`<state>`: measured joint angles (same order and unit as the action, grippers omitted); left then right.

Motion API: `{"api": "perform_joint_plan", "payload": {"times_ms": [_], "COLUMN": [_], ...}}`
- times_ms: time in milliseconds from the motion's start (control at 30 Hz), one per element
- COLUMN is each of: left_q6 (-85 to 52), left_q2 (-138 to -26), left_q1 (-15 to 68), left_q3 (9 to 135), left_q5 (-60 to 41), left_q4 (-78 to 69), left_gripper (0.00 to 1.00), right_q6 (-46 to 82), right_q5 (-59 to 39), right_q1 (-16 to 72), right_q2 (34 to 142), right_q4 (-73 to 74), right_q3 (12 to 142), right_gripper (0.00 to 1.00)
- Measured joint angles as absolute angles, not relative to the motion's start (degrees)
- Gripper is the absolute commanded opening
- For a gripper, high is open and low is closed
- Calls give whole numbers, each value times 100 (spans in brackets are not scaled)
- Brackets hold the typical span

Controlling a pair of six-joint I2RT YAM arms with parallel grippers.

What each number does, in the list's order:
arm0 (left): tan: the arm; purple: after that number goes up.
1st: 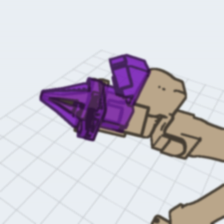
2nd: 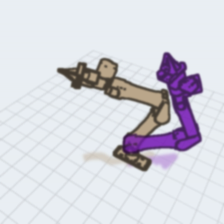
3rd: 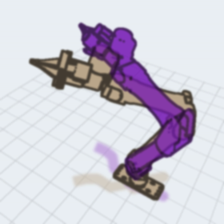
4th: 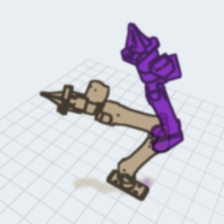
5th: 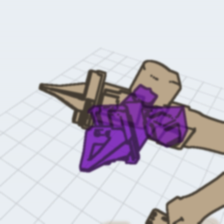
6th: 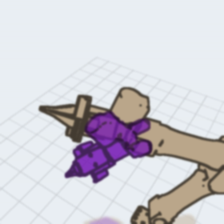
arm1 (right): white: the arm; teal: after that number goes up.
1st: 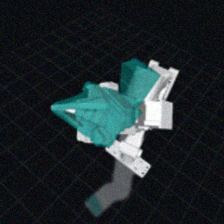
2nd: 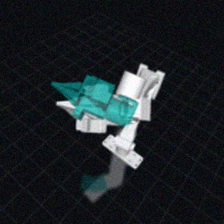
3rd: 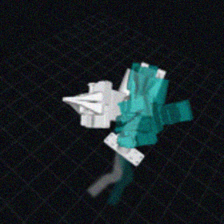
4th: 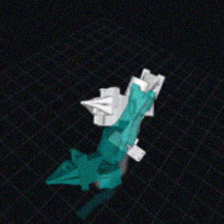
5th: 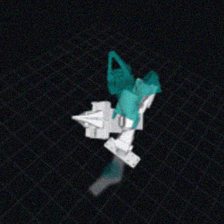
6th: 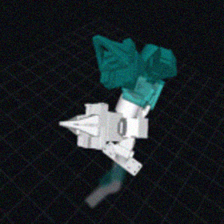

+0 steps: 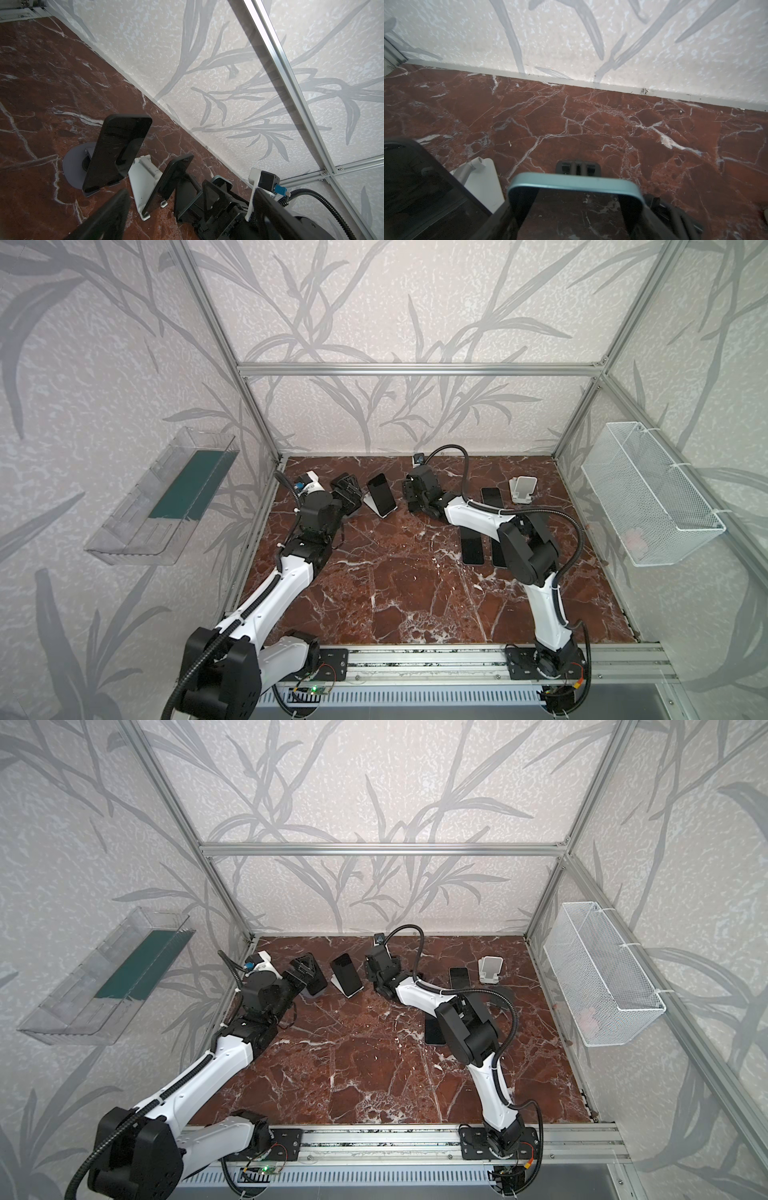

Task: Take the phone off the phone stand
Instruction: 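Lift the teal-edged phone off its stand and carry it nearer the robot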

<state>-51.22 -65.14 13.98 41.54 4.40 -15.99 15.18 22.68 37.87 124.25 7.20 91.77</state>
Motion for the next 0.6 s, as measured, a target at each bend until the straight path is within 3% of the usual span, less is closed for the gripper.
{"api": "perform_joint_plan", "payload": {"times_ms": [600], "left_q6": [-5124], "left_q2": [-6659], "left_q1": [1369], "left_q3": [4307], "left_q5": [-30], "left_q4": [-1682], "left_gripper": [87], "right_q6": [1459], "right_q5": [1973], "right_q1": [3876], "right_q2": [11469], "right_q4": [827], "right_q3": [8680], "right_gripper": [61]}}
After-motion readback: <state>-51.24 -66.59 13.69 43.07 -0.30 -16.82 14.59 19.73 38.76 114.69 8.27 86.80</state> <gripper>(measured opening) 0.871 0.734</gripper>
